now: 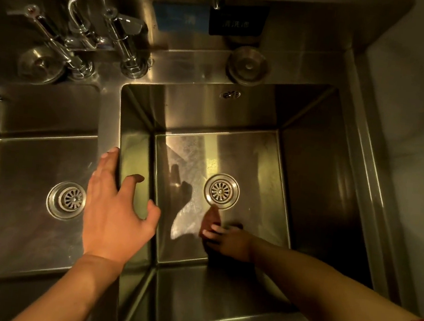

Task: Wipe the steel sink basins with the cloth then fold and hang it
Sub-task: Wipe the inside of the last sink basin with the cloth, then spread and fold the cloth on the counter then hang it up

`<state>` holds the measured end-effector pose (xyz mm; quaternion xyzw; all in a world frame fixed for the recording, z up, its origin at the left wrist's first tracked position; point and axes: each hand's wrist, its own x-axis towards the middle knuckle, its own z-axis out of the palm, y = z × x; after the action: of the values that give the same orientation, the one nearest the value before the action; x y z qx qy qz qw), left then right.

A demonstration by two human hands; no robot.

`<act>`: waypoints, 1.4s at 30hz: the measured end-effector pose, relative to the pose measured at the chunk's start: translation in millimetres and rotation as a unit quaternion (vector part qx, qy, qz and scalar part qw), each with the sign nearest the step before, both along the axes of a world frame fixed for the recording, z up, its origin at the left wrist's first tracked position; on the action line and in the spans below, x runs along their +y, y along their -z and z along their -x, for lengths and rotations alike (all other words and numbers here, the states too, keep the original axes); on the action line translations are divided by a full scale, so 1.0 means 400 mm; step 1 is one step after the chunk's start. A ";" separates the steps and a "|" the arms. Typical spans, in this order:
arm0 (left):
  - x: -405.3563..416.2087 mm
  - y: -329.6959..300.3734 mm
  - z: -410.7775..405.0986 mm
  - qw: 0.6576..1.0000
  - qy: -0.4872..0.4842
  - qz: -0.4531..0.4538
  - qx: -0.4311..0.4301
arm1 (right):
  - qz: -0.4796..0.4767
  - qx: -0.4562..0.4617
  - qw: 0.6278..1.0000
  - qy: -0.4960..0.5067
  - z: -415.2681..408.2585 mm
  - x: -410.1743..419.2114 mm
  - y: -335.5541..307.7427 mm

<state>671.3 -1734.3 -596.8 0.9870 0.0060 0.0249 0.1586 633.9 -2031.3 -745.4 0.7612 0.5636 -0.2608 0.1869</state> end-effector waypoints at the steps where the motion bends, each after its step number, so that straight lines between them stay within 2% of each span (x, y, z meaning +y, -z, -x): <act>1: 0.001 0.002 0.001 1.000 0.000 -0.001 -0.003 | -0.007 0.007 1.000 -0.006 -0.009 0.054 0.002; 3: 0.000 0.002 0.001 1.000 0.001 -0.007 -0.006 | -0.067 0.060 0.995 0.040 -0.022 0.161 0.013; 5: -0.002 0.000 0.001 1.000 0.003 -0.010 -0.007 | -0.049 0.112 0.987 0.103 -0.035 0.246 0.007; 8: -0.004 -0.001 0.000 1.000 0.008 -0.005 -0.010 | -0.053 0.107 0.965 0.234 -0.062 0.293 -0.027; 11: -0.003 -0.004 0.004 1.000 0.010 0.002 -0.017 | -0.110 0.085 0.938 0.318 -0.080 0.290 -0.092; 15: 0.001 -0.018 0.005 1.000 0.010 0.009 -0.016 | -0.149 0.043 0.918 0.364 -0.104 0.248 -0.188; 17: 0.002 -0.030 0.006 1.000 0.008 0.013 -0.009 | -0.167 0.056 0.911 0.374 -0.106 0.225 -0.259; 20: -0.005 -0.049 0.008 1.000 0.012 0.021 -0.001 | -0.290 0.098 0.833 0.461 -0.066 0.178 -0.370; 22: -0.008 -0.061 0.009 0.999 0.009 0.032 0.005 | -0.283 0.044 0.813 0.506 -0.036 0.137 -0.432; 23: -0.007 -0.066 0.011 0.999 0.008 0.038 0.009 | -0.279 -0.001 0.817 0.504 -0.021 0.119 -0.451; 27: -0.003 -0.093 0.027 0.997 0.025 0.075 0.023 | -0.336 -0.010 0.747 0.574 0.080 0.063 -0.573; 37: 0.020 -0.172 0.068 0.986 0.035 0.112 0.121 | -0.321 -0.094 0.686 0.647 0.249 0.016 -0.771; 40: 0.027 -0.215 0.087 0.970 0.049 0.170 0.166 | -0.314 -0.110 0.667 0.667 0.275 0.010 -0.819; 42: 0.030 -0.258 0.101 0.957 0.069 0.213 0.187 | -0.340 -0.123 0.639 0.679 0.283 0.012 -0.850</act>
<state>630.7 -1722.3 -493.6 0.9156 -0.0270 -0.1727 0.3622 520.7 -2026.4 -405.5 0.9646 -0.0915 -0.0086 -0.2471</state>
